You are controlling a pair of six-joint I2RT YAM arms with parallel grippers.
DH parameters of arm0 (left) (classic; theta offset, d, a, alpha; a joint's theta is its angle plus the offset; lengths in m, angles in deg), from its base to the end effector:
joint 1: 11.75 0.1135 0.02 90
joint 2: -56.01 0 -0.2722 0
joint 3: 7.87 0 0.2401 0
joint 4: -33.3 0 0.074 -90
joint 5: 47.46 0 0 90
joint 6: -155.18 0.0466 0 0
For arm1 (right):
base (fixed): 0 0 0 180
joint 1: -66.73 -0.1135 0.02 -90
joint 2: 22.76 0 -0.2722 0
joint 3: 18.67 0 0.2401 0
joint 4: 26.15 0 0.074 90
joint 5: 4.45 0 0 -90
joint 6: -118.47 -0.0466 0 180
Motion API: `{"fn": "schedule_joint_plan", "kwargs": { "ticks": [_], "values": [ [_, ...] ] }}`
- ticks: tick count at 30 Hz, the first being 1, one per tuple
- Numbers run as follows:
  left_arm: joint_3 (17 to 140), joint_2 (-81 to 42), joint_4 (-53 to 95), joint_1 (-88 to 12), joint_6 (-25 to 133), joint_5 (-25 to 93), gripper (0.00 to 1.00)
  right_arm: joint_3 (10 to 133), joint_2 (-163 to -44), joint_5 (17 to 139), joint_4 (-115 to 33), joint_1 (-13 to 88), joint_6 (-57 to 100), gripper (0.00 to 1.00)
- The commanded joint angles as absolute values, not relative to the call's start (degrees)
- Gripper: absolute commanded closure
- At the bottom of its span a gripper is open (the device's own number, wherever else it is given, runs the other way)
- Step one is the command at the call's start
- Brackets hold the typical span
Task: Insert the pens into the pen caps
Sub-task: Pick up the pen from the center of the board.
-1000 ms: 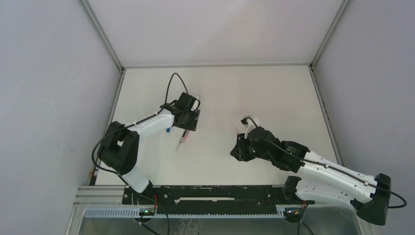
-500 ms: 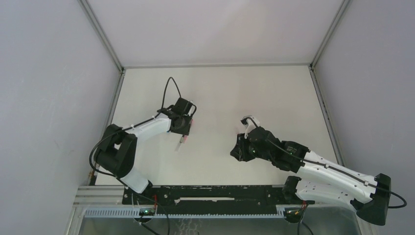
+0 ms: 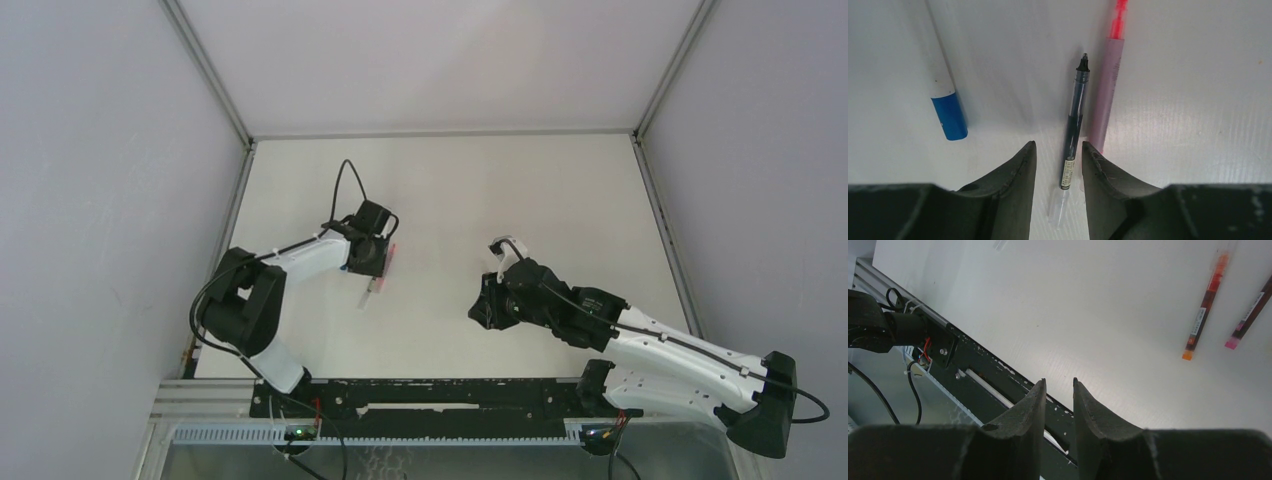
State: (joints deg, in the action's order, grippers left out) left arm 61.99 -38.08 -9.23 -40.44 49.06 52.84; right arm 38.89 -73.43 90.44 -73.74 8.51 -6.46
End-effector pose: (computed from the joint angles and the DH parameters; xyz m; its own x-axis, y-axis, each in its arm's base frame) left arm 0.2721 -0.1394 0.1763 -0.8883 0.1747 -0.4247 0.1705 0.9842 0.0483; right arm 0.0967 0.1485 0.2743 -0.7470 -0.1226 -0.6534 -0.4699 0.7926 0.3885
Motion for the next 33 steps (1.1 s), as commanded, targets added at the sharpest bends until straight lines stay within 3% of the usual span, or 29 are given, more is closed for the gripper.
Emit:
{"fn": "schedule_joint_plan", "kwargs": {
  "ticks": [1, 18, 25, 33],
  "values": [
    [62.77, -38.91, -8.25, -40.38, 48.66, 53.09, 0.58, 39.22, -72.76, 90.85, -72.45, 8.01, -7.16, 0.66],
    [62.86, -42.96, -7.34, -40.37, 48.41, 52.18, 0.62, 39.22, -72.72, 90.96, -72.94, 7.93, -7.19, 0.66],
    [62.23, -41.81, -7.58, -40.4, 48.23, 52.06, 0.85, 39.22, -72.5, 91.23, -72.97, 7.93, -7.25, 0.66],
    [64.73, -33.05, -12.53, -40.41, 48.87, 56.89, 0.89, 39.22, -71.71, 91.52, -72.41, 7.93, -7.61, 0.66]
  ]
}}
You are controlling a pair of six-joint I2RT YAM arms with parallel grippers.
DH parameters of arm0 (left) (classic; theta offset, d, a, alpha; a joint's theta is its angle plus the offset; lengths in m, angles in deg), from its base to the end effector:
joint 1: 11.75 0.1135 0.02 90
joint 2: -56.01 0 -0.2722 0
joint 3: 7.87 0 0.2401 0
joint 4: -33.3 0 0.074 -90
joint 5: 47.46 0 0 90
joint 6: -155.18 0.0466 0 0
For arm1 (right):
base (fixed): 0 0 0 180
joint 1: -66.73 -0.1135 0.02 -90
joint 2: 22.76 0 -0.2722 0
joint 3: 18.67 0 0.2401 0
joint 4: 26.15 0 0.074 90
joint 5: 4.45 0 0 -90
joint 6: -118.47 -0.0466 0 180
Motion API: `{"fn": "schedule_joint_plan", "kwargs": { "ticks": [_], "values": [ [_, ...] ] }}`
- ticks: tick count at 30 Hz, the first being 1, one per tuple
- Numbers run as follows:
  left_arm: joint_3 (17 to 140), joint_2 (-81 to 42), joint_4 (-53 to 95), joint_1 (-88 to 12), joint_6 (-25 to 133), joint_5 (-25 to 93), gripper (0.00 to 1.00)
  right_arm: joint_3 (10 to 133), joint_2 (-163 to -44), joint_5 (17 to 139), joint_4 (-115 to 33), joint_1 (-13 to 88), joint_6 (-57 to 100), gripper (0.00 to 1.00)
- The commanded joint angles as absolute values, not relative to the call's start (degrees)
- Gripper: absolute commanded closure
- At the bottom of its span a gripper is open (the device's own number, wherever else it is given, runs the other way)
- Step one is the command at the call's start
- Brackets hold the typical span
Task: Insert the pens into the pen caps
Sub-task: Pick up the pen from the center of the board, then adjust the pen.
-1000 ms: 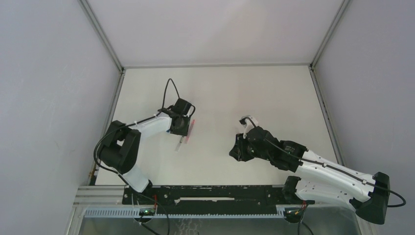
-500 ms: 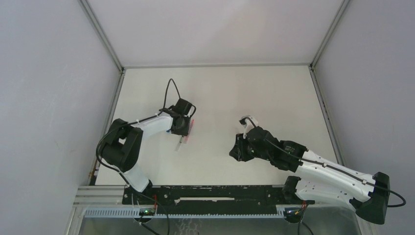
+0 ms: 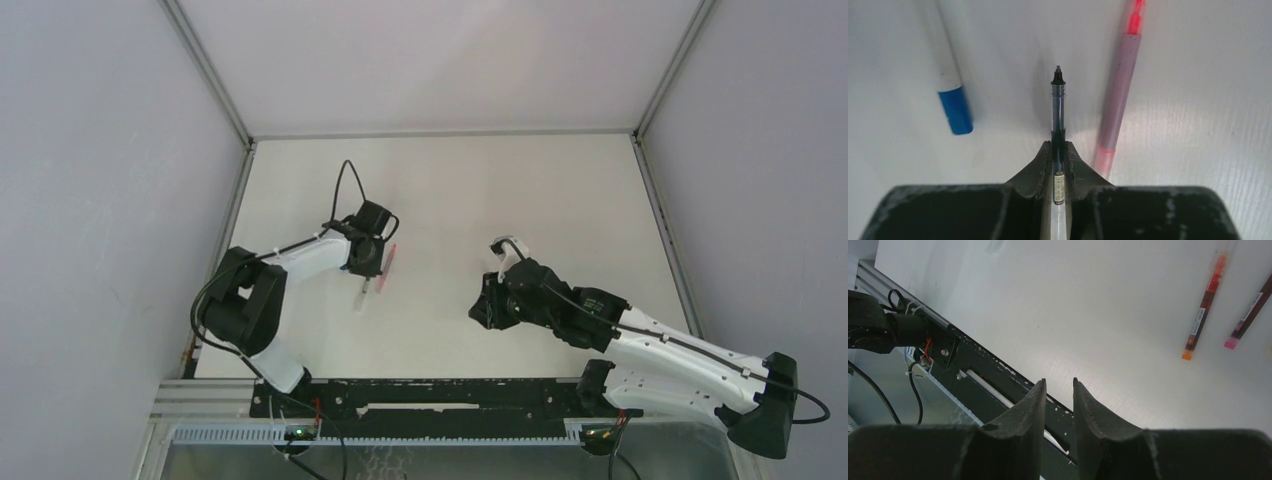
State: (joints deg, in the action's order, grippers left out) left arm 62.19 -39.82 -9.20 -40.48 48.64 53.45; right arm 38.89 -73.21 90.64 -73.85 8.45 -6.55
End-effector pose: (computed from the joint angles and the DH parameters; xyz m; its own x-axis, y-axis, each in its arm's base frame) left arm 0.2745 -0.1404 0.1687 -0.8978 0.1733 -0.4050 0.1617 0.9848 0.0631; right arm 0.0962 0.1479 0.2748 -0.7460 -0.1198 -0.6550 -0.4686 0.7934 0.3885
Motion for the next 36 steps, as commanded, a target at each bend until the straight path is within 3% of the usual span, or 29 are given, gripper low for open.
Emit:
{"fn": "schedule_joint_plan", "kwargs": {
  "ticks": [1, 7, 11, 21, 32, 36],
  "values": [
    [65.16, -31.25, -13.21, -40.41, 48.92, 57.43, 0.89, 39.22, -71.45, 91.67, -72.23, 7.93, -7.7, 0.66],
    [65.14, -17.36, -14.16, -40.4, 48.97, 53.51, 0.87, 39.22, -69.03, 92.99, -69.57, 7.84, -9.4, 0.66],
    [63.88, -6.29, -10.66, -41.63, 48.17, 41.75, 0.85, 39.22, -67.05, 92.36, -64.39, 7.14, -9.99, 0.66],
    [61.41, 13.5, 8.81, -55.57, 35.54, 32.78, 0.85, 39.22, -62.99, 92.68, -40.02, -2.18, -3.24, 0.61],
    [60.82, 15.64, 23.13, -64.75, 29.24, 31.96, 0.87, 39.77, -64.94, 97.31, -22.91, -8.57, 1.61, 0.48],
    [61.34, 14.33, 24.35, -66.68, 29.56, 31.54, 0.88, 43.82, -68.63, 97.8, -24.61, -10.05, 3.96, 0.48]
  ]
}}
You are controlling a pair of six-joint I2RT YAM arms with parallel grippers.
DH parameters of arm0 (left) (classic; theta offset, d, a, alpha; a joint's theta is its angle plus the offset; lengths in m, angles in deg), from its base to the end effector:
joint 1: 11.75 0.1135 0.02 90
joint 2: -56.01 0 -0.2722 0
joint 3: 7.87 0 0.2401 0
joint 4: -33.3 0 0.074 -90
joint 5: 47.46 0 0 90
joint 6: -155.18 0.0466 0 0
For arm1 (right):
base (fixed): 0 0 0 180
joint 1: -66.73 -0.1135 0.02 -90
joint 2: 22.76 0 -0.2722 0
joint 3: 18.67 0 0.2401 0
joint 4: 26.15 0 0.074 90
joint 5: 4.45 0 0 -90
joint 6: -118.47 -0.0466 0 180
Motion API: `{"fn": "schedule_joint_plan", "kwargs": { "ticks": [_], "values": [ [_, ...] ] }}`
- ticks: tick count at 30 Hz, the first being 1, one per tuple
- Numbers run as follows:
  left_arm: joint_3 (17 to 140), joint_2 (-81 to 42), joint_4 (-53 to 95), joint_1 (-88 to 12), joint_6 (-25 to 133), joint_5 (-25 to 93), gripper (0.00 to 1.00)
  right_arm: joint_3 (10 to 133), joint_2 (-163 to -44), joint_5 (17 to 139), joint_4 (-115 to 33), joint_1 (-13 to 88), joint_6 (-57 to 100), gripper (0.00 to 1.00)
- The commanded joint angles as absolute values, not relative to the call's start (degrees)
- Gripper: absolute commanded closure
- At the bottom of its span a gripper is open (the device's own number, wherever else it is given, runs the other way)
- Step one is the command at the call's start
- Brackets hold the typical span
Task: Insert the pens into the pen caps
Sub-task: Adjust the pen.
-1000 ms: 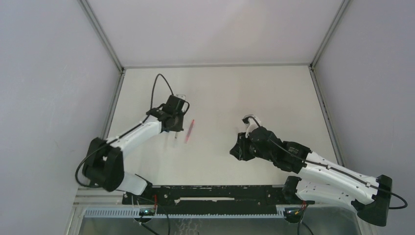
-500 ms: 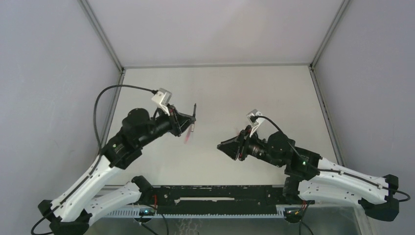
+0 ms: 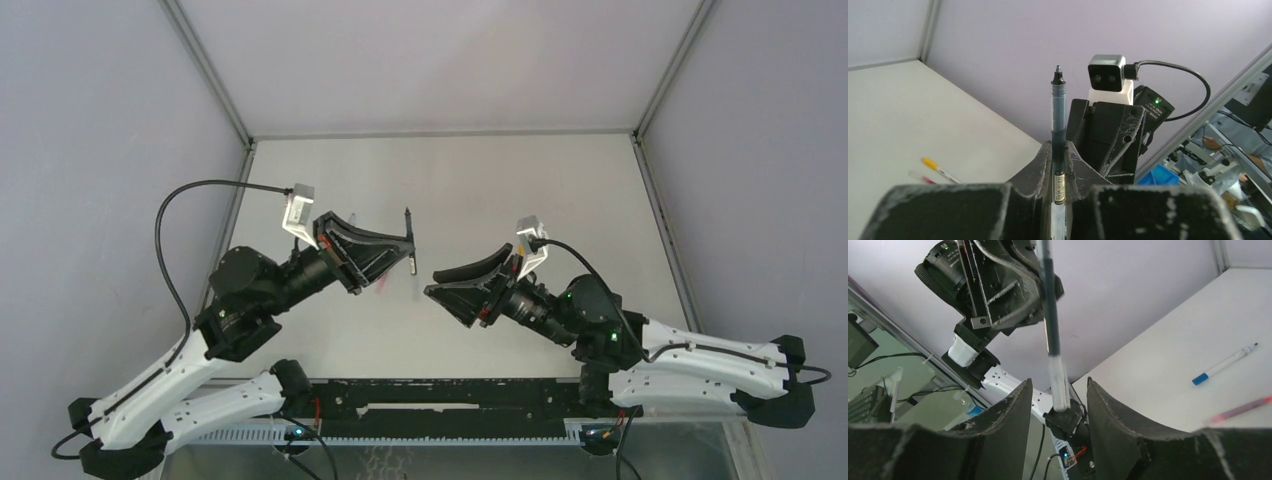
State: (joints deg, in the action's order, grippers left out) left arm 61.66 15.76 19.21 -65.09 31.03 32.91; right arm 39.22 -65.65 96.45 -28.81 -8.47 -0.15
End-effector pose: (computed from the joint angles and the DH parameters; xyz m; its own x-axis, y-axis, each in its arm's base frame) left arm 0.0758 -0.1149 0.4382 -0.3686 -0.4317 -0.8233 0.8221 0.2620 -0.5055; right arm 0.0518 0.1616 0.3865 -0.3842 0.3871 -0.8382 -0.8181 0.2780 0.5034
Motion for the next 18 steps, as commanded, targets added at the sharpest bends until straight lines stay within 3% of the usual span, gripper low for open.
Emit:
{"fn": "schedule_joint_plan", "kwargs": {
  "ticks": [1, 10, 18],
  "values": [
    [61.4, 14.17, 24.7, -66.95, 29.58, 31.53, 0.88, 44.46, -69.29, 97.73, -24.77, -10.37, 4.37, 0.48],
    [61.68, 12.69, 25.39, -68.59, 29.94, 29.91, 0.88, 45.11, -70.47, 97.82, -23.08, -11.12, 4.88, 0.55],
    [61.29, 12.02, 25.93, -69.22, 29.93, 29.46, 0.81, 45.08, -69.89, 99.93, -24.67, -11.06, 3.36, 0.82]
  ]
}}
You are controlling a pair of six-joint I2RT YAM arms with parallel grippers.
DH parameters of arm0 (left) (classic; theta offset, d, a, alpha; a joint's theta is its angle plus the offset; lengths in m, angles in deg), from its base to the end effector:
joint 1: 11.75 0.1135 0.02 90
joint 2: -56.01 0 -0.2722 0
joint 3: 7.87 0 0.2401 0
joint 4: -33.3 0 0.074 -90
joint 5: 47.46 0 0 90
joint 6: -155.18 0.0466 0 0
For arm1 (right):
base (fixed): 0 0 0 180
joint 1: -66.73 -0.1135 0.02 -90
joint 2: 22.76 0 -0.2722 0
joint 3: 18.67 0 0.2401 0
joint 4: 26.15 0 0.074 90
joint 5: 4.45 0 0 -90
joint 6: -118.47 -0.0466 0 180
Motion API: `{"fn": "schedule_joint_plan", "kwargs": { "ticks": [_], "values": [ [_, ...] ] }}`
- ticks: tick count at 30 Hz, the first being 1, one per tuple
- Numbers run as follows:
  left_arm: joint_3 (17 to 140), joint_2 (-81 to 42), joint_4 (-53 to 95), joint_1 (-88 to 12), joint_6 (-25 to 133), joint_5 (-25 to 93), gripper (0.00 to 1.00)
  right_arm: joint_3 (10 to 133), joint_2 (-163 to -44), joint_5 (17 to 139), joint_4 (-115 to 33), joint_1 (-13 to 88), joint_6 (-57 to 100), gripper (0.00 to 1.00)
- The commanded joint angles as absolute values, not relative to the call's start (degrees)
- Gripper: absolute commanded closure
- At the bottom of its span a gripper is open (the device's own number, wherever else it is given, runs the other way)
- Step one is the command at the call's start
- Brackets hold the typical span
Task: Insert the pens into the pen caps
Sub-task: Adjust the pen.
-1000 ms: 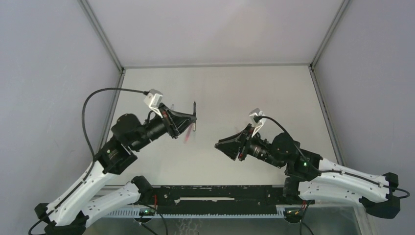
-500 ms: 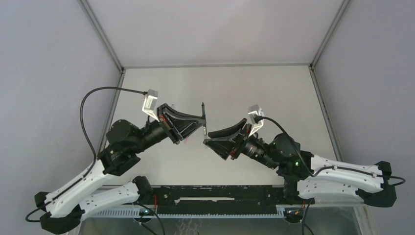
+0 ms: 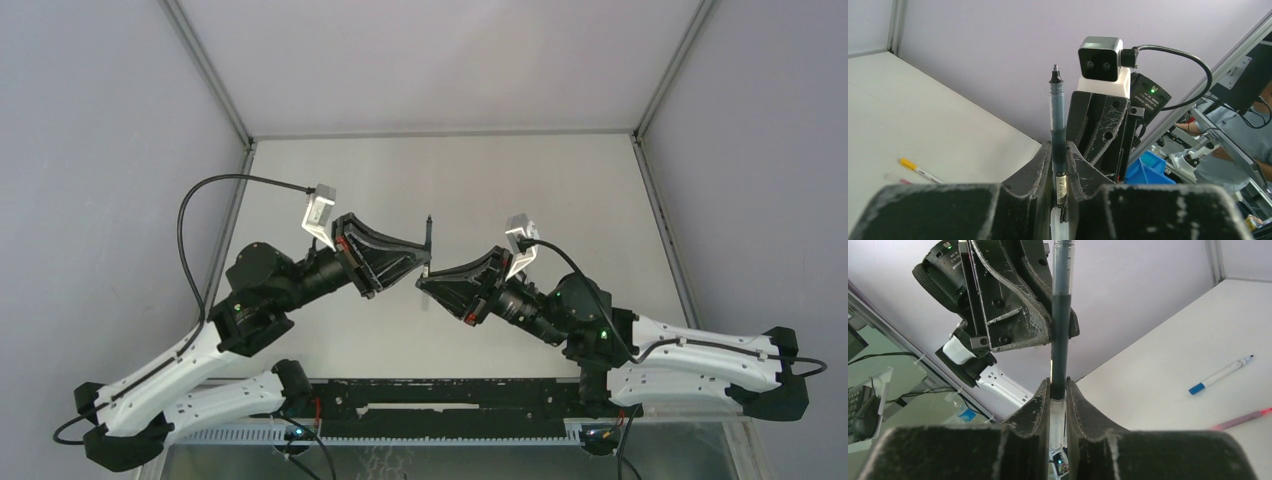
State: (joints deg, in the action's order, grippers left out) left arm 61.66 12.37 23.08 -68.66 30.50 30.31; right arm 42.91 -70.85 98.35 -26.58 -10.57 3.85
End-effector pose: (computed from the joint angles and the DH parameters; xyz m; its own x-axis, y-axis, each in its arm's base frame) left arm 0.0759 -0.1345 0.4385 -0.4080 -0.3925 -0.8243 0.8488 0.1695 -0.5008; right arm 0.0514 0.1811 0.3991 -0.3314 0.3774 -0.8647 -0.8424 0.2945 0.4513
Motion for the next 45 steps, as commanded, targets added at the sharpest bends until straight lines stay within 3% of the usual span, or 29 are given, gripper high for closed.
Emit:
{"fn": "schedule_joint_plan", "kwargs": {
  "ticks": [1, 4, 7, 19, 25, 31, 36, 40, 42, 45],
  "values": [
    [61.13, 11.9, 25.99, -69.23, 29.86, 29.45, 0.8, 45.09, -69.8, 100.01, -24.83, -11.06, 3.3, 0.83],
    [61.06, 11.72, 26.21, -69.38, 29.76, 29.17, 0.66, 45.1, -69.53, 100.54, -25.35, -11.09, 2.76, 0.85],
    [61.13, 11.32, 26.21, -69.56, 29.85, 28.79, 0.6, 45.07, -69.34, 100.62, -25.55, -11.08, 2.69, 0.86],
    [61.74, 9.97, 26.98, -70.29, 29.76, 28.87, 0.58, 45.11, -69.76, 98.3, -25.77, -11.09, 2.44, 0.87],
    [61.81, 9.83, 27.26, -70.46, 29.67, 28.73, 0.68, 45.08, -69.54, 98.62, -26.54, -11.06, 2.16, 0.87],
    [61.96, 9.69, 27.34, -70.8, 29.5, 28.06, 0.69, 45.04, -69.58, 98.65, -26.81, -11.06, 2.23, 0.87],
    [62.22, 9.33, 27.46, -70.91, 29.41, 27.55, 0.93, 45.05, -69.7, 98.73, -27.23, -11.07, 2.12, 0.87],
    [62.02, 9.5, 27.67, -70.99, 29.11, 27.72, 1.0, 45.03, -69.22, 99.23, -27.6, -11.06, 2.19, 0.85],
    [61.82, 9.74, 27.78, -70.99, 28.91, 27.84, 1.0, 45.06, -69.01, 99.6, -27.82, -11.08, 2.23, 0.8],
    [62.0, 10.28, 27.19, -70.99, 29.28, 28.79, 1.0, 45.04, -68.54, 99.14, -28.26, -11.1, 2.46, 0.63]
  ]
}}
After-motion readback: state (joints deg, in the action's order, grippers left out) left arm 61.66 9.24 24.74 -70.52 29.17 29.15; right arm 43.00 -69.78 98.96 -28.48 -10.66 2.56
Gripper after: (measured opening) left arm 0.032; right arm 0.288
